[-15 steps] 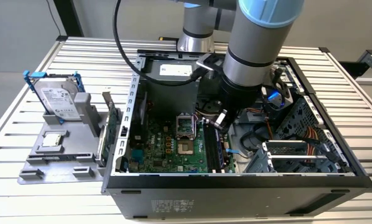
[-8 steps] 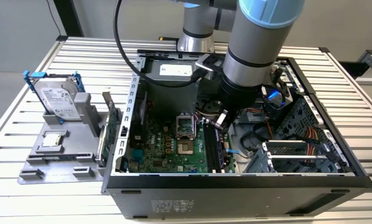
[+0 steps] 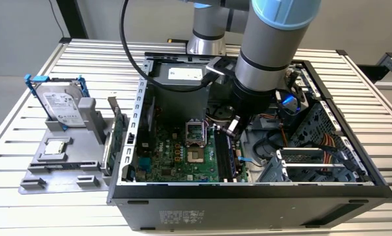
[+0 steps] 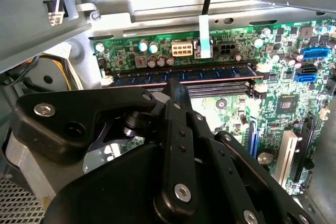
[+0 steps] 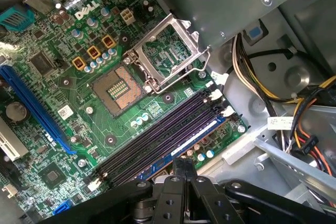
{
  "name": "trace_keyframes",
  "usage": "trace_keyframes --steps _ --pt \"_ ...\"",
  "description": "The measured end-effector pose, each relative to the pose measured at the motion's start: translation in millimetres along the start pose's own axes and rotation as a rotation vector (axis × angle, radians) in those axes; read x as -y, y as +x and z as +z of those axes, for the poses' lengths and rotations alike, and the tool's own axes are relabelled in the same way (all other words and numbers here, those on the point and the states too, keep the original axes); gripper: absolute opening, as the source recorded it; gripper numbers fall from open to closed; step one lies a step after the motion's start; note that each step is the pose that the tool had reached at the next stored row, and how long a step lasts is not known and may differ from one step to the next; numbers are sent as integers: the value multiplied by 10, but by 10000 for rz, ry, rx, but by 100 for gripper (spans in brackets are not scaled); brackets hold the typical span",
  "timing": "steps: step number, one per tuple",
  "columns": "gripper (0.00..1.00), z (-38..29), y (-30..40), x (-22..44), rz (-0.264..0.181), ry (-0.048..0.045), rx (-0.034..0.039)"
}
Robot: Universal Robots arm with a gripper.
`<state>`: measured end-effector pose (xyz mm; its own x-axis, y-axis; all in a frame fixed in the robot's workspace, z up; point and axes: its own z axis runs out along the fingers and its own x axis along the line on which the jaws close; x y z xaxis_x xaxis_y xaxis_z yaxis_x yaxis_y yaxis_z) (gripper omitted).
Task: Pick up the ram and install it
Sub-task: 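Press down the ram until it locks into place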
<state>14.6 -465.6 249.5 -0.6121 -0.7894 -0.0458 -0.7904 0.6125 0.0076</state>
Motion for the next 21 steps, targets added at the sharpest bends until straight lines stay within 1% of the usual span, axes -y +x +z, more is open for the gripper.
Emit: trace_keyframes --steps 2,8,17,21 --pt "0 0 0 0 -105 -5 0" --pt "0 1 -1 1 -622 -42 14" --pt "0 4 -1 1 -924 -81 45" --pt "0 6 -1 2 -1041 -89 47"
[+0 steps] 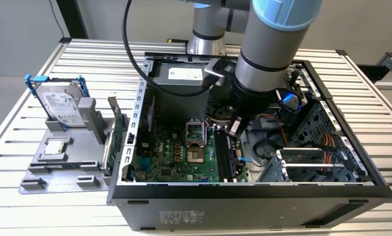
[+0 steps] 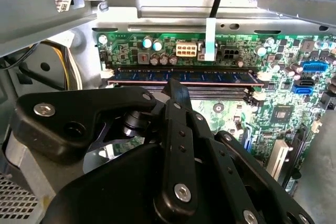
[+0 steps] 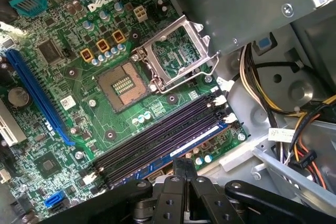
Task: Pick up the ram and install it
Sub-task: 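Press down the ram until it locks into place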
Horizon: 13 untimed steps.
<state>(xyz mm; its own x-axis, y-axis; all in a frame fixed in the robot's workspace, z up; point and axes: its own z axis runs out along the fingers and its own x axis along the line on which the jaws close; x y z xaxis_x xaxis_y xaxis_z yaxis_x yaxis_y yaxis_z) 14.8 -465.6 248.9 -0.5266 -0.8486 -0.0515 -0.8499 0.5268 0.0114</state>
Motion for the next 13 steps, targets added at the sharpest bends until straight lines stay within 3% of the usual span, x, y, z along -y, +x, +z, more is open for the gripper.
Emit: trace_keyframes --steps 13 --pt "0 12 0 1 -148 -17 -9"
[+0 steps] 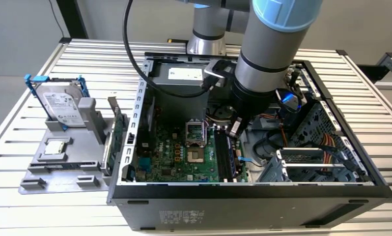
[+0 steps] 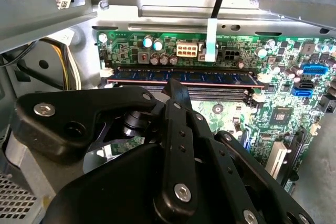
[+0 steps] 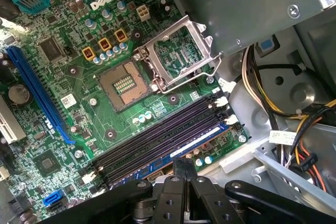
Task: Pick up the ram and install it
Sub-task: 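Press down the ram until it locks into place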
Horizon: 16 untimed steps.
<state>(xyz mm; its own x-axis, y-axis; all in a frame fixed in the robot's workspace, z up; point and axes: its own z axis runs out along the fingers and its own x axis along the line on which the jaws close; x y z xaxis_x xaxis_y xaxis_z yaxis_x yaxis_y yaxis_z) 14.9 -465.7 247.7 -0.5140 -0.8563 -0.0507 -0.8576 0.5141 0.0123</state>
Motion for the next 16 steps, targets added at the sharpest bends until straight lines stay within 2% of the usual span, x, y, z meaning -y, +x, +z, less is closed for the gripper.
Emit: trace_keyframes --steps 5,12,16 --pt "0 1 0 0 -83 -5 0" --pt "0 6 -5 8 -926 -95 71" --pt "0 12 -8 15 -1430 -129 71"
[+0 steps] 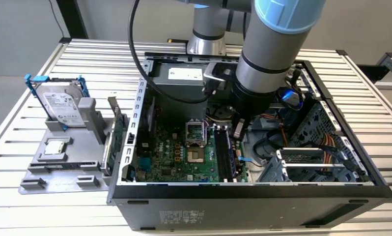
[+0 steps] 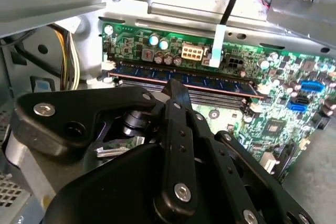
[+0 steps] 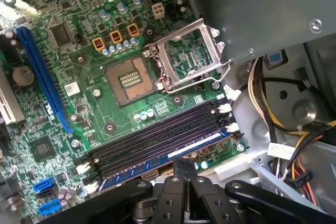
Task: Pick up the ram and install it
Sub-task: 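Press down the ram until it locks into place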
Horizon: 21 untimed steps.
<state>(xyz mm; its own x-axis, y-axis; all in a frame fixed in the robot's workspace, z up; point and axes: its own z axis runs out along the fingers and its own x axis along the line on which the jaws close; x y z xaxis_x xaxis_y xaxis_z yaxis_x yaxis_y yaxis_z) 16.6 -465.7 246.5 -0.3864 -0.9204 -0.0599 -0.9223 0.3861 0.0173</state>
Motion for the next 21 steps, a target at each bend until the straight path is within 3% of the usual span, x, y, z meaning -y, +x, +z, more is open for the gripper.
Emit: trace_keyframes --steps 16,21 --pt "0 72 4 2 -2716 -186 -58" --pt "0 84 4 2 -3241 -217 -67"
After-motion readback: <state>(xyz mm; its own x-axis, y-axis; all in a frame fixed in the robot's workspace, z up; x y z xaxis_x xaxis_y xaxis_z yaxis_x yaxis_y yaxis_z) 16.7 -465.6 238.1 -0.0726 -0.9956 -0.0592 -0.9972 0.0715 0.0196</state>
